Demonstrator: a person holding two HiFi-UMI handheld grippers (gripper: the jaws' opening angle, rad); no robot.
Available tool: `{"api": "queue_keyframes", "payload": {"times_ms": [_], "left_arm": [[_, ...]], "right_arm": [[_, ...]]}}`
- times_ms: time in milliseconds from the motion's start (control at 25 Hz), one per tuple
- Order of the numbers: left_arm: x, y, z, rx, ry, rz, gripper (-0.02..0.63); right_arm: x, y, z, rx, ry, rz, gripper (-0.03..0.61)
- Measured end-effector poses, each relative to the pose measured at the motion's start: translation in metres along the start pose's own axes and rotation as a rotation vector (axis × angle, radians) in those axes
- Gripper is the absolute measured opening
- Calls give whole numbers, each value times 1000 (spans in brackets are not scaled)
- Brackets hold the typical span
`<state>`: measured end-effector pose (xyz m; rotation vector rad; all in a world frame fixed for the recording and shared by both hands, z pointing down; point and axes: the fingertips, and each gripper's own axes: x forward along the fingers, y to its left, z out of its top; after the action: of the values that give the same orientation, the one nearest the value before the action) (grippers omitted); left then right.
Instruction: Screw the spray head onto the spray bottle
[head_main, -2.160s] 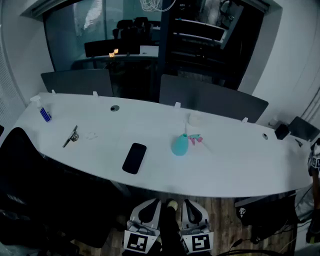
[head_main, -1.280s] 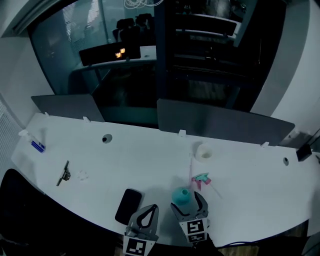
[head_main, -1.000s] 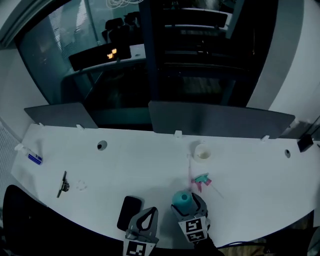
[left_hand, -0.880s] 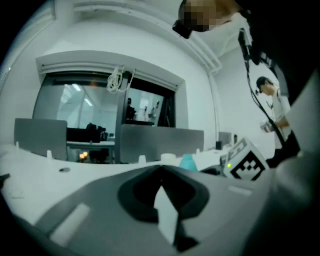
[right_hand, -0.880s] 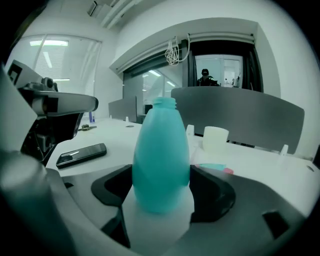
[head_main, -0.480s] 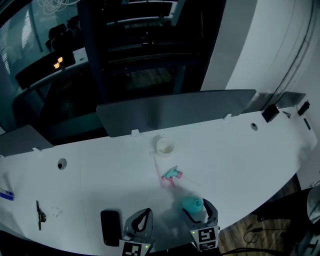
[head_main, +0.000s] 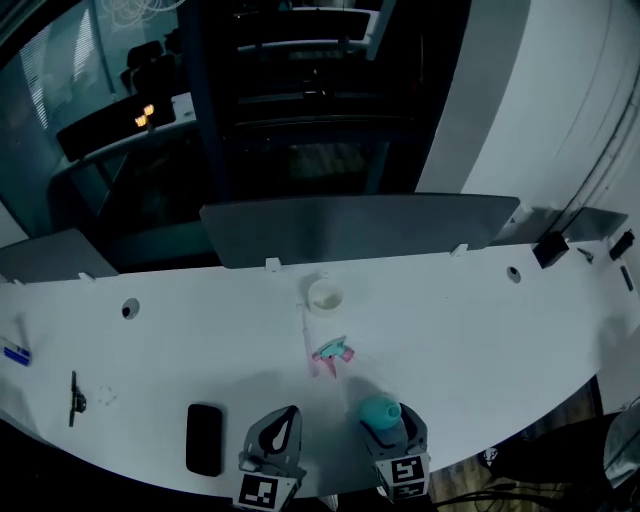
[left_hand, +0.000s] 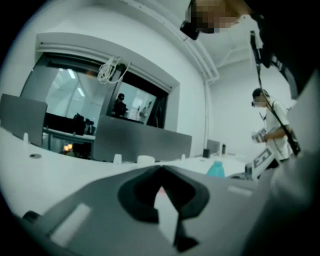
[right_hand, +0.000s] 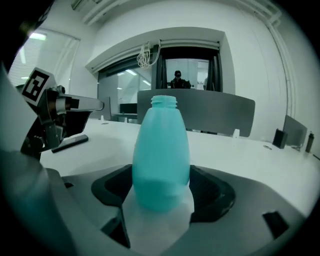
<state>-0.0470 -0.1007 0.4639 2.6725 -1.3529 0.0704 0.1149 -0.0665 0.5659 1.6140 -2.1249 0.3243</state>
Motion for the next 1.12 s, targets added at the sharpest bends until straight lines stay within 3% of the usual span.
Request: {"api": "queue_keyframes", "payload": {"times_ms": [200,440,1120], "left_arm": [[8,-26,-1,52,2,23,3],[19,-44,0,104,-6,19,3],[33,-52,1,74,-14,-30,3]], "right_arm": [[5,-3,8,-18,-61,67,365],[20,-20,8,7,-92,40,365],[19,-29,4,35,-104,23,365]]}}
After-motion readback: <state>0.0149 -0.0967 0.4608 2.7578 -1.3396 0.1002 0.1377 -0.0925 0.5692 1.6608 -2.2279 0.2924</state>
